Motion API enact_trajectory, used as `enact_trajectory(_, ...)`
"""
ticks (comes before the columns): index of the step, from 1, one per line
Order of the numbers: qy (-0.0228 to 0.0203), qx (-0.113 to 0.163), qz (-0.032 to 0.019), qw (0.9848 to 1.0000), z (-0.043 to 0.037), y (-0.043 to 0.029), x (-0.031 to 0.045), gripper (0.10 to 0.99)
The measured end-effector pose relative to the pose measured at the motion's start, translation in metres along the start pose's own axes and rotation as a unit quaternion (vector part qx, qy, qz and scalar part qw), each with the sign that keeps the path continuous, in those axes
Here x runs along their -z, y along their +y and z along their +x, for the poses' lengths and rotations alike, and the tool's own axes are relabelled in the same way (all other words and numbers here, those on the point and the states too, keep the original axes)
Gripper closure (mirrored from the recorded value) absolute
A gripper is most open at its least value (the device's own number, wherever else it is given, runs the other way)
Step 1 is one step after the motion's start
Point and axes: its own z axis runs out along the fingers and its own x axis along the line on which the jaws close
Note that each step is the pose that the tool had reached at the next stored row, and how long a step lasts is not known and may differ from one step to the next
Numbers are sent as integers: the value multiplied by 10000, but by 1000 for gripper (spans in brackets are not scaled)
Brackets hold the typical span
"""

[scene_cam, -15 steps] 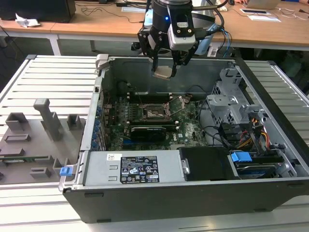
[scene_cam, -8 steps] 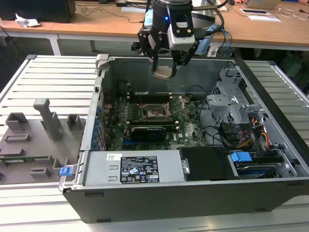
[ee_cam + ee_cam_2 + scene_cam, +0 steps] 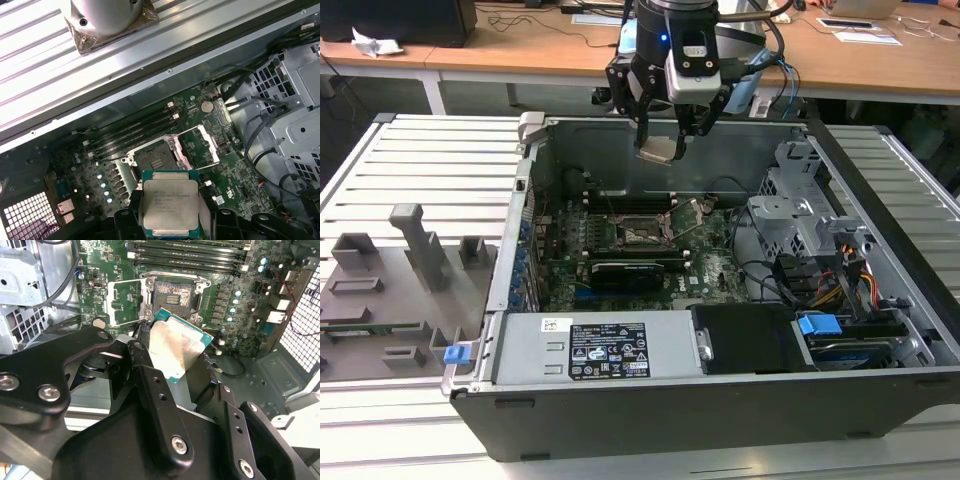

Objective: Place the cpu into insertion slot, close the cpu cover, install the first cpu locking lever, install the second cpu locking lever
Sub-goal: 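Place the cpu into insertion slot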

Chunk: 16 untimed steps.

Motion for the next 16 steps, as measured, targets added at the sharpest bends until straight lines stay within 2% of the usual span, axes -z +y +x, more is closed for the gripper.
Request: enact_trajectory(16, -27, -308, -6, 9995, 0, 0, 0, 553)
